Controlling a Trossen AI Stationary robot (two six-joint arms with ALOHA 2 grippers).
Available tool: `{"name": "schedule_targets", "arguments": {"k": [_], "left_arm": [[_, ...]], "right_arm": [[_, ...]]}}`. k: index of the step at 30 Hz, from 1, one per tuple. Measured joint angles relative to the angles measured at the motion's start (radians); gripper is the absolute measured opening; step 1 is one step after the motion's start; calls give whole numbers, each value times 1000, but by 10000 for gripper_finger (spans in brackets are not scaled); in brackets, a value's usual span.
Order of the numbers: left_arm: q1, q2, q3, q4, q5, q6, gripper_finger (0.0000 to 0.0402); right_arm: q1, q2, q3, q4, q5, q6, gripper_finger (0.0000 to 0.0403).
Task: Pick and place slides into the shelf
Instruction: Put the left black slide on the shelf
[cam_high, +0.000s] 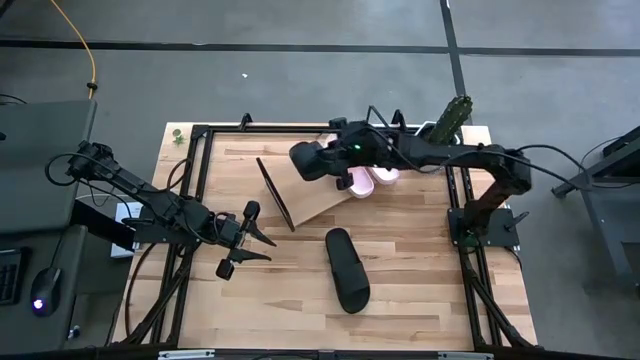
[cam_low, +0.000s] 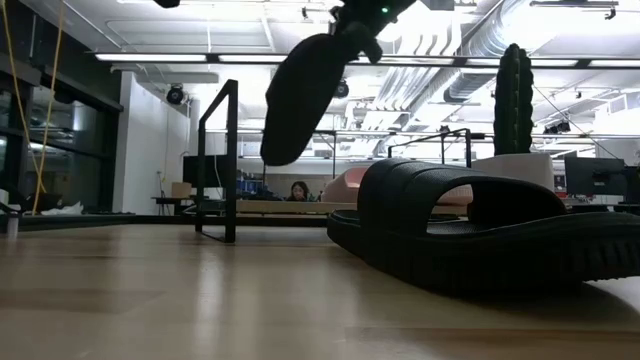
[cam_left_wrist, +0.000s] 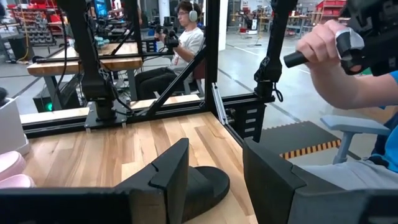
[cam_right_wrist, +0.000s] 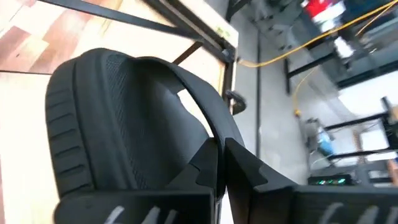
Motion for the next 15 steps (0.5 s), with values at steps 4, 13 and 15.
{"name": "schedule_targets", "arguments": {"k": [4,13,15], "left_arm": [[0,0,0,0,0,0,134],[0,0,0,0,0,1,134],[0,0,0,1,0,1,134]], "right_arm": [[27,-112,-204,222,69,-53,0],[123,-327,-610,700,250,-158,0],[140,-340,-659,777,289,-175,0]]}}
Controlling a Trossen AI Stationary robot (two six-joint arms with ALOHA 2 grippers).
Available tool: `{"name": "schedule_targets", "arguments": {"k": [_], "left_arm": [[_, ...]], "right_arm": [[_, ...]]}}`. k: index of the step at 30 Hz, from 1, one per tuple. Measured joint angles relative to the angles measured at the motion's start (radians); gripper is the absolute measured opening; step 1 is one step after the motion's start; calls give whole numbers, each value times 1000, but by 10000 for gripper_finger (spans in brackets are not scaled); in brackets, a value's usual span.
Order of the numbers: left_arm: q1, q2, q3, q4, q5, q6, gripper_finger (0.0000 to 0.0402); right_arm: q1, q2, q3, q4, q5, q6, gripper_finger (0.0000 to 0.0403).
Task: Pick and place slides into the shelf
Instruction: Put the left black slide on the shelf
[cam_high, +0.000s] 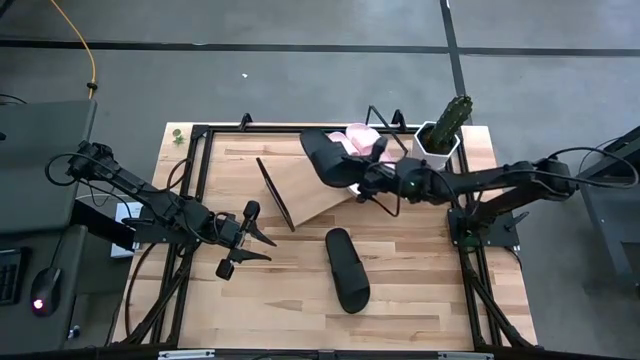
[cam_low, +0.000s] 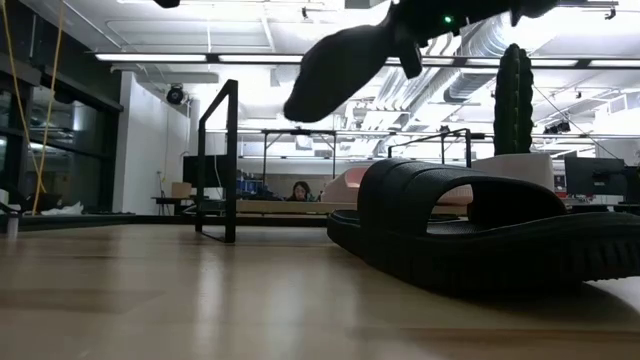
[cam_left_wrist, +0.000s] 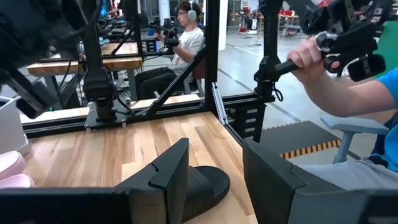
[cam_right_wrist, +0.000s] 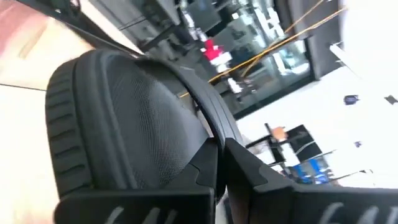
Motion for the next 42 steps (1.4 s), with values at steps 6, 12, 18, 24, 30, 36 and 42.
{"name": "schedule_targets", "arguments": {"k": [6,12,18,24,30,36,42], "left_arm": [[0,0,0,8,-16,0,134],[0,0,0,7,-26,0,134],[0,0,0,7,-26,0,134],[0,0,0,7,-26,0,134],[0,0,0,7,-26,0,134],[0,0,0,7,-26,0,134],[0,0,0,7,-26,0,134]], "right_arm": [[29,18,-77,120,66,-38,0],[33,53,-79,139,69,-8,0],[60,102,-79,170,86,9,0],[100,160,-79,233,109,-10,0],[110,198,-79,280,112,-9,0],[110,255,-78,319,133,-8,0],[110,325,-78,408,138,-34,0]]}}
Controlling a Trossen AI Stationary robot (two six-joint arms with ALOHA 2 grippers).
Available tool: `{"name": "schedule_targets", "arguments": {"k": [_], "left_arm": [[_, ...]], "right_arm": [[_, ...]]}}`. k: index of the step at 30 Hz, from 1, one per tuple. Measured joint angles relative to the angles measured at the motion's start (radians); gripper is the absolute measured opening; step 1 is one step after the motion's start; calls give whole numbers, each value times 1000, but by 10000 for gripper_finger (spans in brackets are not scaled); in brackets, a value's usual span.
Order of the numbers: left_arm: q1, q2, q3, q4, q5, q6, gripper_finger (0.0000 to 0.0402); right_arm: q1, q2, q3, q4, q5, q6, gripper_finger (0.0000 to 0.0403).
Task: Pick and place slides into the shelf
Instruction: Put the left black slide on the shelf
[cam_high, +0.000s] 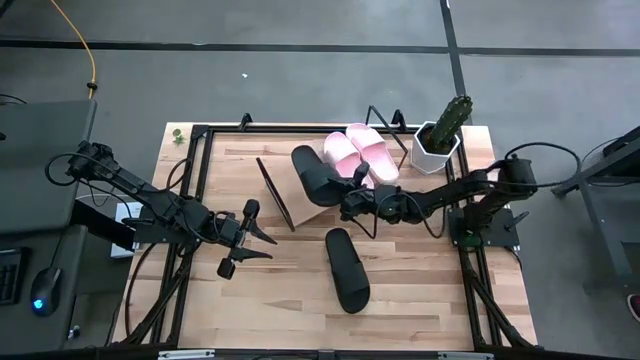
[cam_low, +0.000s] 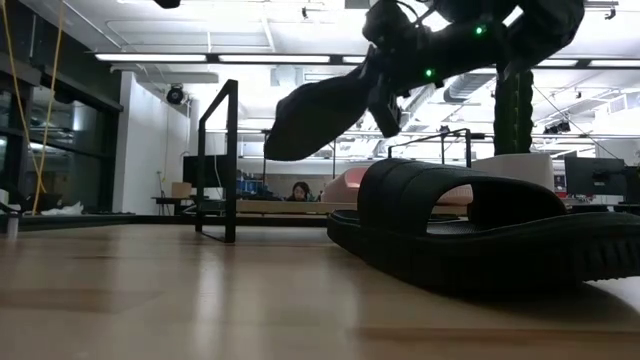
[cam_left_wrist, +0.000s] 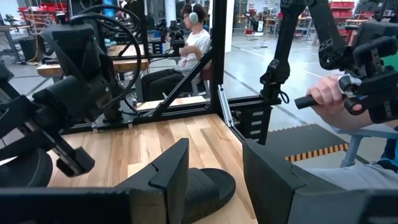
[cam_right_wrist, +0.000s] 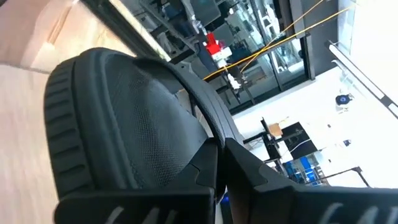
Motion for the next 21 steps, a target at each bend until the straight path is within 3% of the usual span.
{"name": "schedule_targets", "arguments": {"k": [21], "left_arm": [[0,0,0,0,0,0,134]], "right_arm": [[0,113,44,63,-52,29,0]]}}
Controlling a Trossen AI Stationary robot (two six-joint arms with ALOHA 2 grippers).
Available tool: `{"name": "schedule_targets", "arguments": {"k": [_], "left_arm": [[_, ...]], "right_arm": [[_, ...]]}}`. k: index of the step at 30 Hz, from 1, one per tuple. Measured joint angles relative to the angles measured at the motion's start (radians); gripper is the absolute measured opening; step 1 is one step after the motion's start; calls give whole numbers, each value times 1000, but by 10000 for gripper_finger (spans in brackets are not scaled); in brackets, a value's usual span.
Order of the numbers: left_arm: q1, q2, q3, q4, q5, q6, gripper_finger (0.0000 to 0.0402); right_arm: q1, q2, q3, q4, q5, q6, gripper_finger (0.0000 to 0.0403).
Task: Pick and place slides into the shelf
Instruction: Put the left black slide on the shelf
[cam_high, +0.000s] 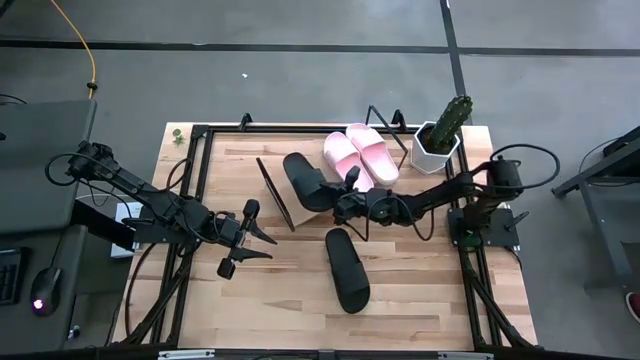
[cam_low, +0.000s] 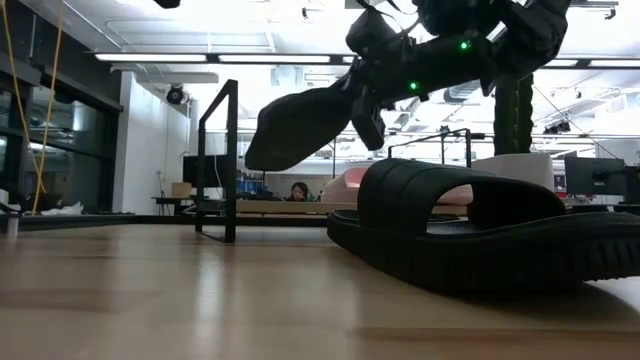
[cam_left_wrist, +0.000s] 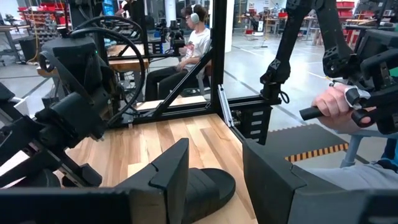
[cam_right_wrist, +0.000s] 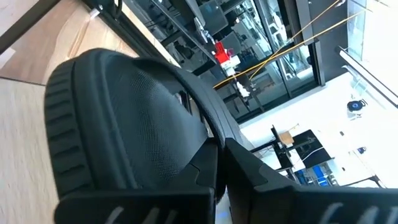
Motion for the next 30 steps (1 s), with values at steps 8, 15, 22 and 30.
{"name": "schedule_targets", "arguments": {"k": [8,15,22,30], "left_arm": [[0,0,0,0,0,0,134],[0,0,0,0,0,0,134],[0,0,0,0,0,0,134],[0,0,0,0,0,0,134]], "right_arm": [[0,36,0,28,-8,0,0],[-3,55,0,69,-44,0,0],[-3,55,0,69,-45,23,0],[-3,55,0,68,-47,21,0]]}}
